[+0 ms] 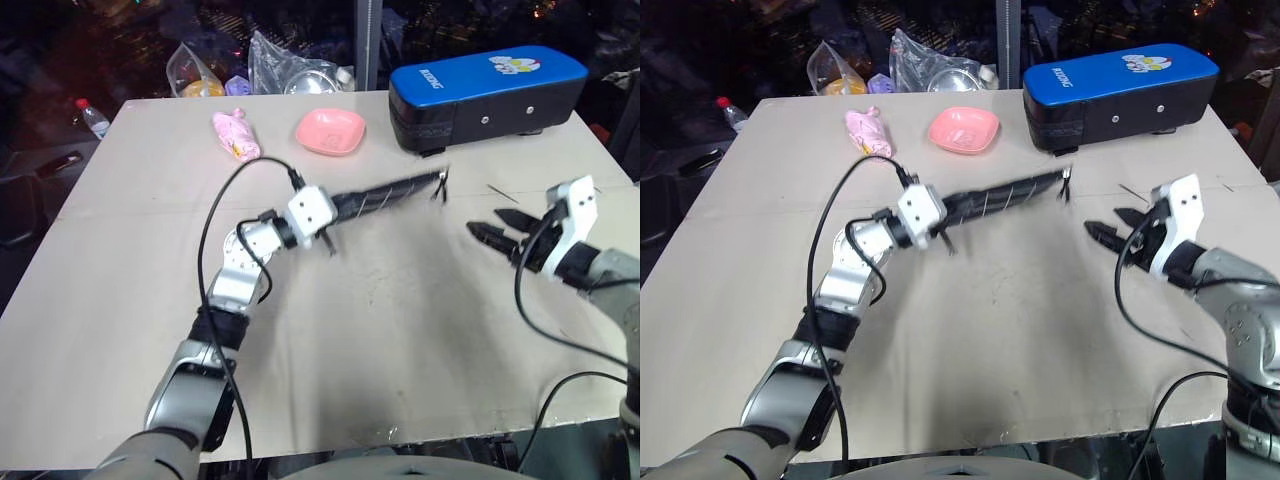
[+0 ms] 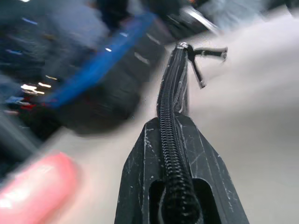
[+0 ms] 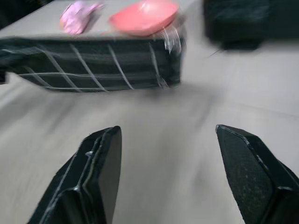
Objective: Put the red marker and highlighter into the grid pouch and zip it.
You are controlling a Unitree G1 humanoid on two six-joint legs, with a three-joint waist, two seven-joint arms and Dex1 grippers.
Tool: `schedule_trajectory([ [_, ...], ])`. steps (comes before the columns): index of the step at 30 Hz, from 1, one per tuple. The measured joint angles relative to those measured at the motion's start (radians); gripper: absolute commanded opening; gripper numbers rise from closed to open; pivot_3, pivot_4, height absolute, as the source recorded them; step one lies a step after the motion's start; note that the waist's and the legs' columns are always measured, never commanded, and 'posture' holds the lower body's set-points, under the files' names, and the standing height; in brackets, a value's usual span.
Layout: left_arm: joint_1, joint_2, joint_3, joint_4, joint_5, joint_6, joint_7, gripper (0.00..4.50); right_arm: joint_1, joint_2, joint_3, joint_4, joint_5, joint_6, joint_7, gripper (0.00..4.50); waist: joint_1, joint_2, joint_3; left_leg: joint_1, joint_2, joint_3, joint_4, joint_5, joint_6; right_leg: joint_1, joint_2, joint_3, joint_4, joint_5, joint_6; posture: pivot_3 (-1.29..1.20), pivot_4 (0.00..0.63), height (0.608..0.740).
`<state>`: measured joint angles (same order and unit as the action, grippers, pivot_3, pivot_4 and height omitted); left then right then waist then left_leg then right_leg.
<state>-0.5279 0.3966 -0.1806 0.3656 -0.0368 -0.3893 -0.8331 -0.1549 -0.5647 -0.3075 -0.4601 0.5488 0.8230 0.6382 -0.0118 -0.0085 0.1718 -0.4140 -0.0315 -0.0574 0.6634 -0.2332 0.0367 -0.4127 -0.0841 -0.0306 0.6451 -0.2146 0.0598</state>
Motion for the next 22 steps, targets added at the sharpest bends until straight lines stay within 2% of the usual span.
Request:
schedule_trajectory([
  [1, 0.023, 0.016, -0.018, 0.001, 0.009, -0.008, -0.018, 1.00, 0.041, 0.000, 0.016, 0.000, -0.024, -0.073, 0.022, 3.29, 0.000, 0.000, 0.000, 0.000, 0.000, 0.000, 0.000, 0.000, 0.000, 0.000, 0.000, 0.000, 0.000, 0.000, 0.000, 0.00, 0.150, 0.740],
  [7, 0.137, 0.097, 0.002, -0.034, -0.016, 0.018, -0.066, 3.90, 0.242, -0.021, 0.076, 0.038, -0.103, -0.356, 0.169, 3.29, 0.003, 0.000, 0.000, 0.001, 0.002, -0.001, 0.001, 0.000, 0.000, 0.001, 0.000, 0.000, 0.000, 0.000, 0.000, 0.00, 0.150, 0.740],
  [8, 0.177, 0.107, 0.019, -0.080, -0.068, 0.069, -0.090, 4.49, 0.264, -0.023, 0.077, 0.060, -0.101, -0.380, 0.198, 3.53, 0.002, 0.000, 0.000, 0.000, 0.002, 0.000, 0.001, 0.000, 0.000, 0.000, 0.000, 0.000, 0.000, 0.000, 0.000, 0.00, 0.150, 0.740],
  [11, 0.307, 0.147, 0.058, -0.270, -0.237, 0.277, -0.141, 4.50, 0.292, -0.041, 0.063, 0.111, -0.076, -0.435, 0.269, 4.45, -0.001, 0.000, 0.000, 0.001, 0.002, 0.000, 0.000, 0.000, 0.000, 0.000, -0.001, 0.001, -0.001, 0.000, 0.000, 0.00, 0.150, 0.740],
  [13, 0.425, 0.197, 0.102, -0.408, -0.334, 0.426, -0.145, 4.50, 0.306, -0.048, 0.038, 0.170, -0.069, -0.488, 0.310, 4.45, -0.001, 0.000, 0.000, 0.001, 0.003, -0.001, 0.000, 0.000, 0.000, 0.000, -0.001, 0.001, -0.001, 0.000, 0.000, 0.00, 0.150, 0.740],
  [16, 0.532, 0.226, 0.151, -0.511, -0.383, 0.536, -0.116, 4.50, 0.308, -0.063, 0.022, 0.246, -0.068, -0.554, 0.363, 4.45, 0.005, 0.003, 0.001, 0.001, 0.003, -0.001, 0.000, 0.000, 0.000, 0.001, -0.001, 0.000, -0.001, -0.001, -0.002, 0.00, 0.150, 0.740],
  [22, 0.657, 0.217, 0.182, -0.598, -0.364, 0.588, -0.034, 4.50, 0.286, -0.103, 0.017, 0.388, -0.064, -0.628, 0.466, 4.45, 0.027, 0.003, 0.001, 0.001, 0.003, 0.002, 0.001, 0.000, 0.000, 0.001, -0.002, 0.001, -0.002, -0.003, -0.004, 0.00, 0.150, 0.740],
])
